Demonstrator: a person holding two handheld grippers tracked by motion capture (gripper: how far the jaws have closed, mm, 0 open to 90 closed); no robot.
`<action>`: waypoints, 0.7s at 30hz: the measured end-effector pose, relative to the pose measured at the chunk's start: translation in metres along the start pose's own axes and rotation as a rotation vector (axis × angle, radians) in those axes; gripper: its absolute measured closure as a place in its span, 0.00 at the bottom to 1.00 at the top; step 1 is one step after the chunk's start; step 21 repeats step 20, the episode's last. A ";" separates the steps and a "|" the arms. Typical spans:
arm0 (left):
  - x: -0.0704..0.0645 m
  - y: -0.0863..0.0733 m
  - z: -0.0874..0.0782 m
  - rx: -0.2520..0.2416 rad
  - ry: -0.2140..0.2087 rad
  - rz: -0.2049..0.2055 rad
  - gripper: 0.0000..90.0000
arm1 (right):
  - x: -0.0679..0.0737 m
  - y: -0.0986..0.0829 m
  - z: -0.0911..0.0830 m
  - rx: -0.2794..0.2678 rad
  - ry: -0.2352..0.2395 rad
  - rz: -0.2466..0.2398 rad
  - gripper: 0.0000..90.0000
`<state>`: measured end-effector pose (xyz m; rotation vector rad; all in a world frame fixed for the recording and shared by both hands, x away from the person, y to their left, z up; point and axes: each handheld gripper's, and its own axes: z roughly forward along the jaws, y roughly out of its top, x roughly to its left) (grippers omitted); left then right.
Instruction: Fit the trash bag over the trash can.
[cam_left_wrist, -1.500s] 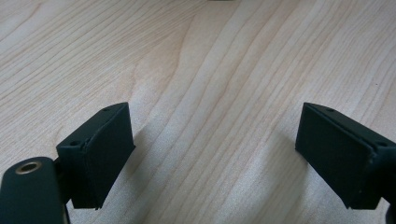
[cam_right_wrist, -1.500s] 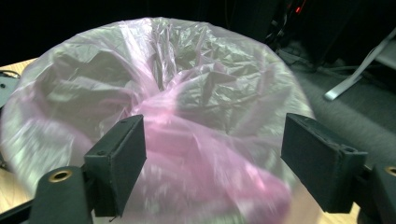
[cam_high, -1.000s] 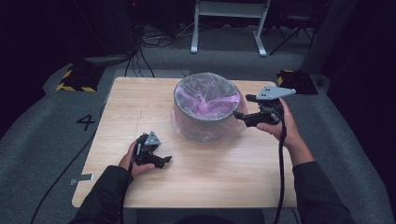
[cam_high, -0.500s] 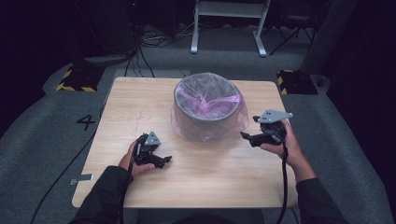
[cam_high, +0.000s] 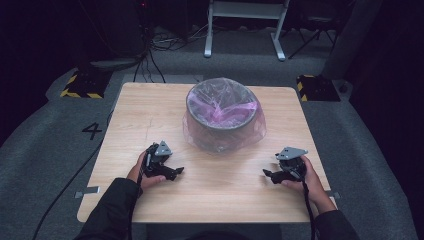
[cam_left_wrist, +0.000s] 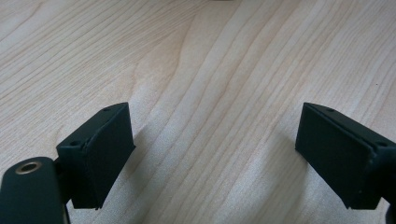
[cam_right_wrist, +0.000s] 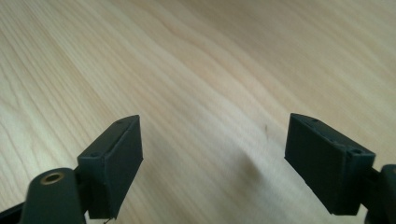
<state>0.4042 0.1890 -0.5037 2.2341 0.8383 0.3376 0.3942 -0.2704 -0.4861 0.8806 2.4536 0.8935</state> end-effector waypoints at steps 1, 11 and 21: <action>0.000 0.000 0.000 0.000 0.000 0.000 0.12 | 0.000 -0.003 0.000 -0.005 0.008 0.009 0.22; 0.000 0.000 0.000 0.000 0.000 0.000 0.12 | -0.001 -0.025 0.001 -0.073 0.056 0.121 0.19; 0.000 0.000 0.000 0.001 0.000 0.000 0.12 | -0.001 -0.024 0.001 -0.071 0.054 0.127 0.18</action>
